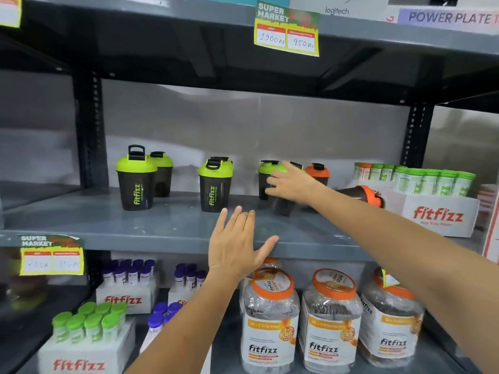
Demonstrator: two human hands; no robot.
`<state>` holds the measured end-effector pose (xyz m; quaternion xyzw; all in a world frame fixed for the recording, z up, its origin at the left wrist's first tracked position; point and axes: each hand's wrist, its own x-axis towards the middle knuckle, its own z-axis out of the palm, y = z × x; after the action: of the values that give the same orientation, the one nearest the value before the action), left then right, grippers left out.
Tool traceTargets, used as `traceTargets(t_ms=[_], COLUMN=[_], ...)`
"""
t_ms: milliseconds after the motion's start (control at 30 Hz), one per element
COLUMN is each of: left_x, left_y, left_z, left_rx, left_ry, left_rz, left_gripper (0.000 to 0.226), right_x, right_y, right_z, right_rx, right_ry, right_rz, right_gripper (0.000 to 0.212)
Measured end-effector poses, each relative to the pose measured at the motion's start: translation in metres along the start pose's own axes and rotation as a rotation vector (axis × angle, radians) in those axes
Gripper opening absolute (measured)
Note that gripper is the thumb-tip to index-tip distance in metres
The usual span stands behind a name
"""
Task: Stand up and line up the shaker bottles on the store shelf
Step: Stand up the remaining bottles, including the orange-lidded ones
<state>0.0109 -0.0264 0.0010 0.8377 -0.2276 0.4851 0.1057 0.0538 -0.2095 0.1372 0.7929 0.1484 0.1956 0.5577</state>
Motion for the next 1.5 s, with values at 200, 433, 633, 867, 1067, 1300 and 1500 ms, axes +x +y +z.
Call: traceTargets(t_ms=[200, 433, 633, 867, 1067, 1300, 1500], left_x=[0.001, 0.0, -0.008, -0.013, -0.013, -0.012, -0.012], left_y=[0.0, -0.001, -0.002, -0.007, -0.007, -0.007, -0.007], left_z=[0.001, 0.006, 0.013, 0.018, 0.018, 0.021, 0.022], left_rx=[-0.005, 0.0, 0.0, 0.052, 0.057, 0.045, 0.045], left_ry=[0.025, 0.092, 0.189, 0.275, 0.281, 0.282, 0.282], left_rz=[0.002, 0.019, 0.02, 0.097, 0.097, 0.093, 0.101], left_gripper=[0.074, 0.073, 0.07, 0.068, 0.068, 0.067, 0.066], right_x=[0.015, 0.014, 0.011, 0.036, 0.034, 0.037, 0.028], right_y=[-0.013, -0.007, 0.03, 0.028, 0.04, 0.04, 0.032], right_z=[0.022, 0.033, 0.009, 0.01, 0.021, 0.033, 0.032], right_rx=[-0.218, -0.2, 0.549, 1.117, 1.368, 1.69, 1.102], right_ry=[0.149, 0.331, 0.356, -0.063, -0.02, 0.066, 0.066], right_rz=[-0.159, -0.211, 0.334, 0.665, 0.66, 0.75, 0.719], right_gripper=[0.028, 0.058, 0.078, 0.059, 0.076, 0.025, 0.079])
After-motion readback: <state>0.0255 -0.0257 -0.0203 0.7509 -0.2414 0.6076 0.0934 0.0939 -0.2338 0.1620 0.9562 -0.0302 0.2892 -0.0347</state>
